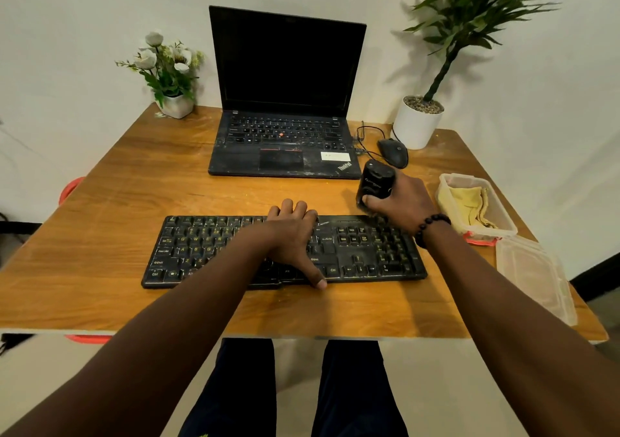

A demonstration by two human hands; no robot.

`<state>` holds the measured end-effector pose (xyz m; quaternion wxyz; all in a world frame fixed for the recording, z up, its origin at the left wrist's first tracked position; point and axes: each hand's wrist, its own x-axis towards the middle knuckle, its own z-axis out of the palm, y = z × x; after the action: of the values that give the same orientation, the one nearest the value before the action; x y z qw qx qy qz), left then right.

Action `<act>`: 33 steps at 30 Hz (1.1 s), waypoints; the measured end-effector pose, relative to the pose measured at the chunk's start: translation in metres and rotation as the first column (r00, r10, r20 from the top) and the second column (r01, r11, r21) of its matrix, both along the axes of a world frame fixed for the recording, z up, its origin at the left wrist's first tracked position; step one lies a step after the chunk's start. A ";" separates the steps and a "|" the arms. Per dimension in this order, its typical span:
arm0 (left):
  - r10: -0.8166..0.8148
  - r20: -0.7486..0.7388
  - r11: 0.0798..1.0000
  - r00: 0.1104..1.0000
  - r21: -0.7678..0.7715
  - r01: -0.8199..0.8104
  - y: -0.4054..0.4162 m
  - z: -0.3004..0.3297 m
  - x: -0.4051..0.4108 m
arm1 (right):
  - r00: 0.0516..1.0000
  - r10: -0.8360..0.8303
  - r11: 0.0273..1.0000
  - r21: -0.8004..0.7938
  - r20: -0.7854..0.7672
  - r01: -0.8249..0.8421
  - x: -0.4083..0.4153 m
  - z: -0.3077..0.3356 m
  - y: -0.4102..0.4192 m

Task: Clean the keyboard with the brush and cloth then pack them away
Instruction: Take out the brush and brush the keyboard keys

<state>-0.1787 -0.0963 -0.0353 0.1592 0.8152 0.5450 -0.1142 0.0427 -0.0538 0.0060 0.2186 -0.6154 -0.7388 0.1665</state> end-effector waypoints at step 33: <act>0.093 -0.059 0.991 0.994 -0.088 -0.098 -0.009 0.013 0.000 | 0.936 0.264 0.964 -0.094 0.234 -0.249 -0.022 0.012 0.018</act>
<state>-0.1785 -0.1055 -0.0223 0.1864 0.7767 0.5817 -0.1535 0.0208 -0.0356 0.0181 0.0827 -0.5362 -0.8283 0.1396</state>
